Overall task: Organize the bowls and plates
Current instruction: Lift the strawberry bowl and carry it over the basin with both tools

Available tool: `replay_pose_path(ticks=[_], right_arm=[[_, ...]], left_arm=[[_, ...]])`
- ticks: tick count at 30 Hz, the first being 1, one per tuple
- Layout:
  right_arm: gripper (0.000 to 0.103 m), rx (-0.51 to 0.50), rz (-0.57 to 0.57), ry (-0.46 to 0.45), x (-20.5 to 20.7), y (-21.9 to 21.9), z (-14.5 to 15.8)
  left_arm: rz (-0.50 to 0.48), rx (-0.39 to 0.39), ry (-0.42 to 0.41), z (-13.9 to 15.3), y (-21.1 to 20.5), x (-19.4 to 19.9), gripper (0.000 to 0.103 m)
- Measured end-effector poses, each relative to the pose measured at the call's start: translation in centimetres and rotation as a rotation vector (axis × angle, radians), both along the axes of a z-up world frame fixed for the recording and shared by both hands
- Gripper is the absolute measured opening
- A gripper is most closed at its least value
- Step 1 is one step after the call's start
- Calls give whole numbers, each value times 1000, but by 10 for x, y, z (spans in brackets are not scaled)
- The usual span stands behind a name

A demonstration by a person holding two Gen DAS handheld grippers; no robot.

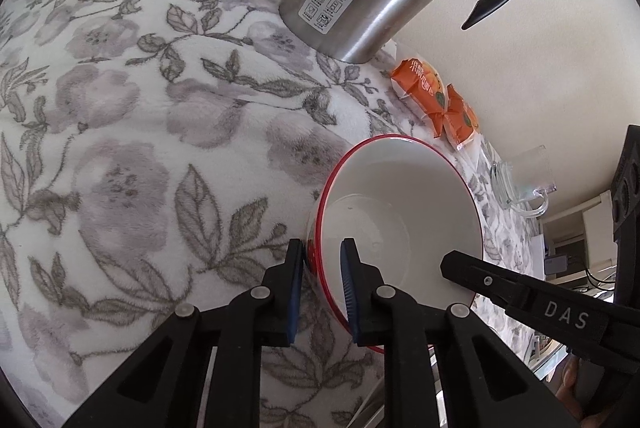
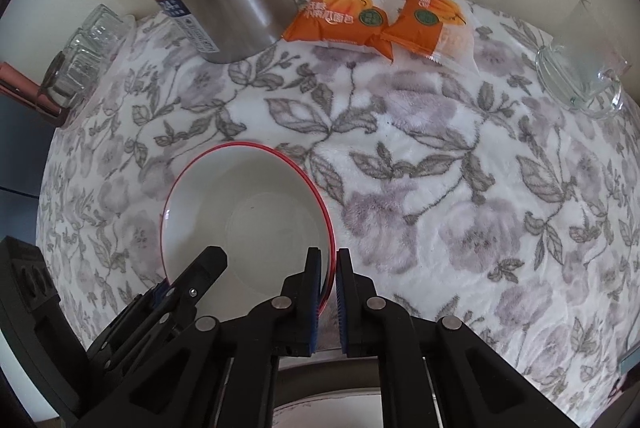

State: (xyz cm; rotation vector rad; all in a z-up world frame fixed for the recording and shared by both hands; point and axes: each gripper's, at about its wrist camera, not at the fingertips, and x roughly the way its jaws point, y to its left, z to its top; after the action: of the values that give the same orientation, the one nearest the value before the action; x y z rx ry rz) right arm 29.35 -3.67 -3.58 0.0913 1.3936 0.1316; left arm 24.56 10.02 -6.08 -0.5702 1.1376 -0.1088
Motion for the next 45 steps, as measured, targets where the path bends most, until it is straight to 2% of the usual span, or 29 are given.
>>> replay_pose_path(ticks=[8, 17, 23, 33, 40, 45], right_arm=[[8, 42, 13, -61, -13, -2, 31], [9, 78, 4, -128, -39, -9, 75], [9, 80, -12, -166, -63, -22, 102], [10, 113, -36, -187, -102, -44, 120], [10, 117, -47, -208, -129, -58, 131], [10, 113, -48, -217, -149, -68, 135]], left_arm=[[-2, 8, -77, 34, 7, -7, 19], [-31, 29, -172, 87, 6, -27, 19], [-42, -20, -193, 107, -2, -44, 19], [-88, -44, -224, 133, -15, -72, 18], [-124, 20, -249, 147, -34, -98, 18], [-151, 27, -258, 150, -44, -118, 18]])
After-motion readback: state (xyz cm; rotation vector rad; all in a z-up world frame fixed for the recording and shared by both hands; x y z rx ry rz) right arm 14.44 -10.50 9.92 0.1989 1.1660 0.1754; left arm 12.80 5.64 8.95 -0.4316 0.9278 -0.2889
